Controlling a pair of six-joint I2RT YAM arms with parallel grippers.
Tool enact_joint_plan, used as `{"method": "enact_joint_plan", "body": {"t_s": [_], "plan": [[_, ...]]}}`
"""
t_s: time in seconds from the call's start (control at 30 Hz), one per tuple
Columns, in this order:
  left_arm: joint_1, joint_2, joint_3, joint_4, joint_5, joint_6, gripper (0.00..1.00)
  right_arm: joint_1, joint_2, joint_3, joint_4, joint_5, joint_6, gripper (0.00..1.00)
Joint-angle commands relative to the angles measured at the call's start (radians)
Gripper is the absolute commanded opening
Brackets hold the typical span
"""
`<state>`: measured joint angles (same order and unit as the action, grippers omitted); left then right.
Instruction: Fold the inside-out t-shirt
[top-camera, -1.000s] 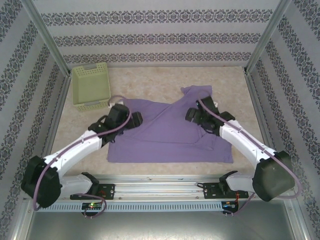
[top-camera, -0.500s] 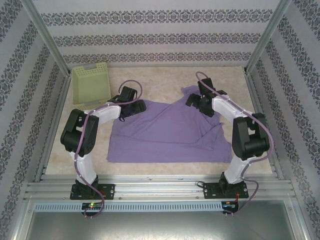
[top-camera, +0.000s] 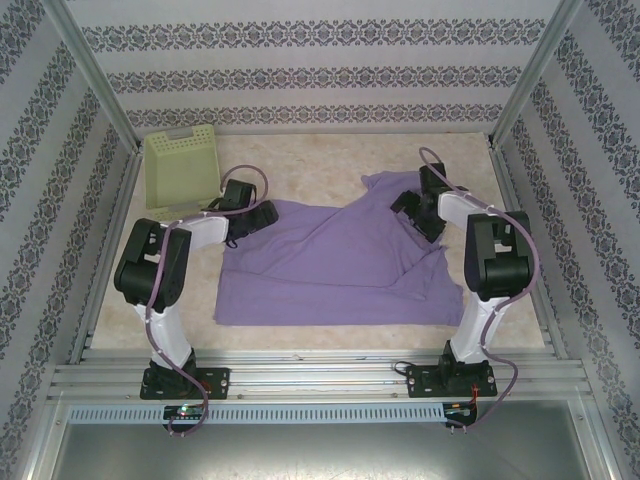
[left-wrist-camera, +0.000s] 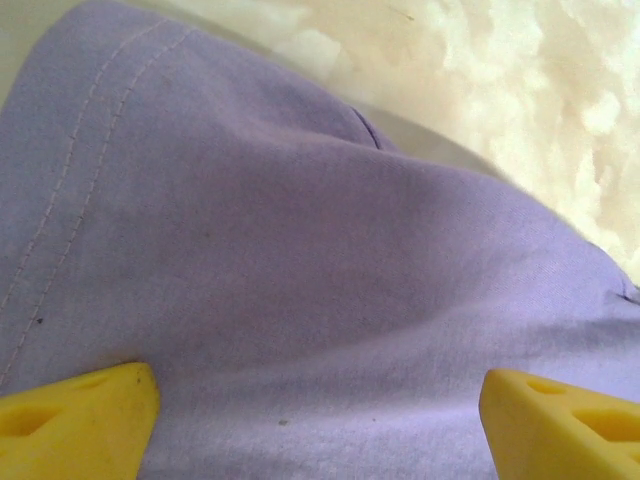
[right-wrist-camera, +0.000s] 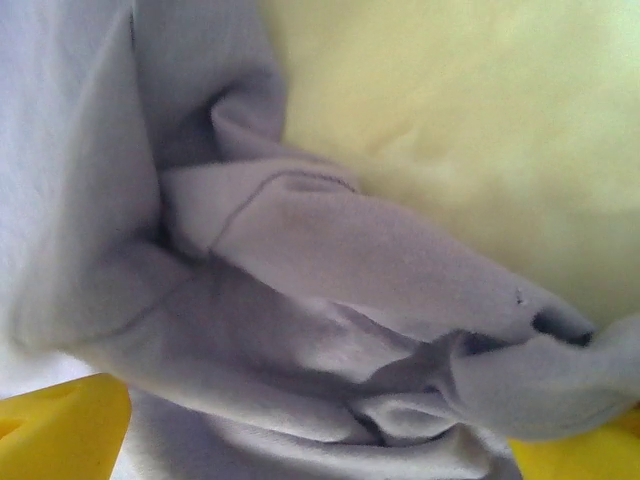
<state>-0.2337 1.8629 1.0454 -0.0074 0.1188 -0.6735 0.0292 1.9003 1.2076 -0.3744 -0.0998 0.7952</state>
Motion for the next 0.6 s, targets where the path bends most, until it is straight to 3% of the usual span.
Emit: {"method": "enact_joint_plan", "body": {"t_s": [0.0, 0.27, 0.57], "plan": [[-0.004, -0.018, -0.061, -0.063, 0.034, -0.035, 0.85, -0.025, 0.011, -0.035, -0.011, 0.011, 0.045, 0.98], [-0.04, -0.127, 0.007, -0.167, -0.083, -0.026, 0.84, -0.054, -0.067, -0.113, -0.012, 0.1, 0.07, 0.98], [-0.04, 0.014, 0.302, -0.336, -0.221, 0.071, 0.84, 0.013, -0.206, -0.097, -0.034, 0.103, -0.054, 0.98]]}}
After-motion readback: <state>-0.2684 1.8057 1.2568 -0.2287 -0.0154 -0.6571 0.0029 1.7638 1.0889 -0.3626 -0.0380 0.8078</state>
